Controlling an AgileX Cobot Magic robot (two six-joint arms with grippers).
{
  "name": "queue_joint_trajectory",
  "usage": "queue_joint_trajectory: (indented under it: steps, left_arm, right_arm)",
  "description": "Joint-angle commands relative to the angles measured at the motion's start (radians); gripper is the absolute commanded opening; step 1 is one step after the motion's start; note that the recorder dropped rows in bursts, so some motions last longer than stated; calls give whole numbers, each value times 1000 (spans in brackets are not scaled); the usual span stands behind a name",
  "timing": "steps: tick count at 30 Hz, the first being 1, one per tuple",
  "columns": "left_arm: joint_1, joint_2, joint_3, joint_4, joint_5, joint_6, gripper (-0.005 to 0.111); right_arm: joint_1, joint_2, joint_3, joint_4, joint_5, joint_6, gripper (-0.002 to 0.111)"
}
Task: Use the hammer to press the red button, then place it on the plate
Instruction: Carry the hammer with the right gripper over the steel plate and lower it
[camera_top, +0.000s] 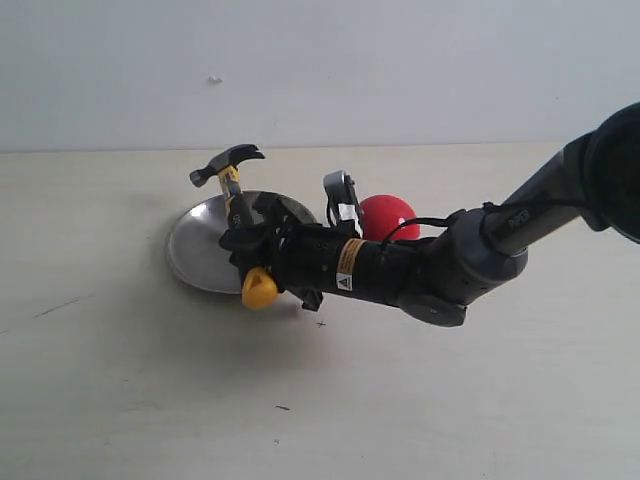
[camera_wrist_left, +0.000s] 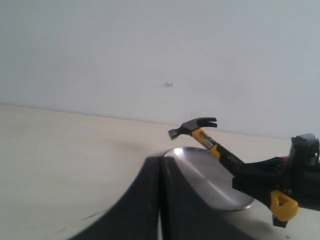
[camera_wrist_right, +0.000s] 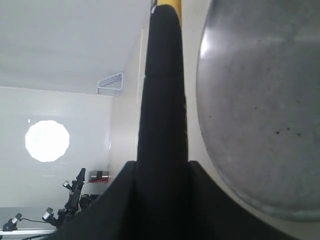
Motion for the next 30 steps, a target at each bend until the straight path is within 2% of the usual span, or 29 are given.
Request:
queue_joint_trajectory:
  steps: [1,13,21,26,30]
  left_arm:
    - [-1,-6,1,-7,-6,-6,0]
    - [-1,-6,1,-7,-6,-6,0]
    - [-1,-6,1,-7,-6,-6,0]
    - [-1,-6,1,-7,-6,-6,0]
    - [-1,-6,1,-7,-6,-6,0]
  right_arm:
    - [-4,17,-23,17,-101,30,0]
    - [-4,28,-23,20,-74,178,2]
    - [-4,28,-23,20,-88,250,26]
    - [-4,28,-23,6,-179,270,44]
    - [-4,28,-23,-18,-252,272,52]
